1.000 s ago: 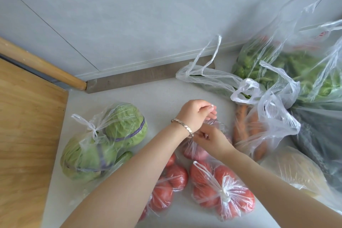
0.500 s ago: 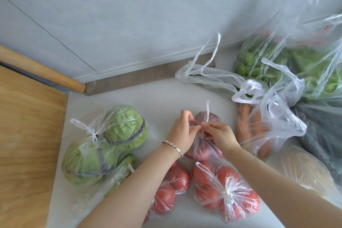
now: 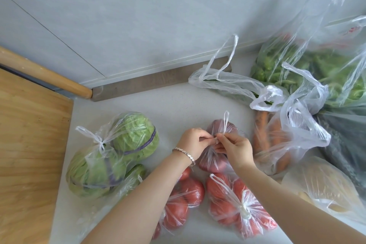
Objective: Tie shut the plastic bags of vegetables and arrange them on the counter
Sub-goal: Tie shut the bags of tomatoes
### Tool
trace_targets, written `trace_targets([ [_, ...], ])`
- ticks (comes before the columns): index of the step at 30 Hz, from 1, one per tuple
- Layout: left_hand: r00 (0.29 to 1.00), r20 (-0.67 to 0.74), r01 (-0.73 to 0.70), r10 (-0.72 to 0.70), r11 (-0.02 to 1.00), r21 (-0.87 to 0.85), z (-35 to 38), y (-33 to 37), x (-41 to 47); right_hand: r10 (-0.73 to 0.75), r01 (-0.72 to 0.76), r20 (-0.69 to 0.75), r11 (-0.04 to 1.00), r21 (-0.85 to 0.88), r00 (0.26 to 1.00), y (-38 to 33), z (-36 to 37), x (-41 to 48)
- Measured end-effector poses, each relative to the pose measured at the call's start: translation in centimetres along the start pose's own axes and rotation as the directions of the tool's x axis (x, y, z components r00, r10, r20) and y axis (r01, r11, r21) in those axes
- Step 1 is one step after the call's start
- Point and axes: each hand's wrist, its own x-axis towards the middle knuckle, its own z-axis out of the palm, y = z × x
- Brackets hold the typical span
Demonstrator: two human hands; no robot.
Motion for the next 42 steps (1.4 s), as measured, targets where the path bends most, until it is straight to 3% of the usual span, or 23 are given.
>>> trace_targets([
  [4,0.997,-0.077,0.006,-0.002,0.998,0.059,0.6,-0.1,-0.5,0.083,-0.083,-0.042,0.997,0.003,0.996,-0.2,0.6,0.6],
  [7,0.99,-0.12,0.082,-0.078,0.996,0.03,0.8,0.1,-0.5,0.067,-0.072,-0.072,0.995,-0.064,0.995,-0.7,0.8,0.6],
  [13,0.984,-0.07,0.165,-0.163,0.986,0.017,0.5,0.4,0.1,-0.189,0.187,0.034,0.902,-0.389,0.981,-0.7,0.1,-0.8],
  [18,0.987,-0.02,0.159,-0.16,0.986,-0.041,0.1,0.3,-0.2,-0.399,0.458,0.245,0.623,-0.634,0.883,-0.7,0.2,-0.4],
  [23,0.992,-0.062,0.109,-0.109,0.994,-0.005,0.3,0.3,-0.6,-0.336,0.446,0.302,0.548,-0.707,0.892,-0.6,0.4,0.2],
  [28,0.993,-0.121,0.01,-0.005,0.999,0.036,0.5,0.2,-1.3,-0.343,0.492,0.354,0.564,-0.663,0.87,-1.0,-0.2,0.6],
  [31,0.986,-0.157,-0.043,0.055,0.996,0.073,0.7,-0.2,-1.8,-0.31,0.412,0.272,0.701,-0.581,0.911,-1.6,-0.2,0.2],
  [35,0.975,-0.172,-0.122,0.142,0.985,0.121,0.7,-0.7,-1.8,-0.062,0.164,0.216,0.854,-0.494,0.974,-2.7,-0.3,0.6],
  [39,0.963,-0.149,-0.198,0.224,0.965,0.17,0.7,-1.0,-1.6,0.121,0.054,0.316,0.868,-0.494,0.941,-3.9,-1.0,1.3],
  [42,0.954,-0.174,-0.223,0.245,0.965,0.135,0.9,-1.2,-1.7,0.312,-0.184,0.417,0.93,-0.319,0.854,-4.0,-1.9,1.5],
])
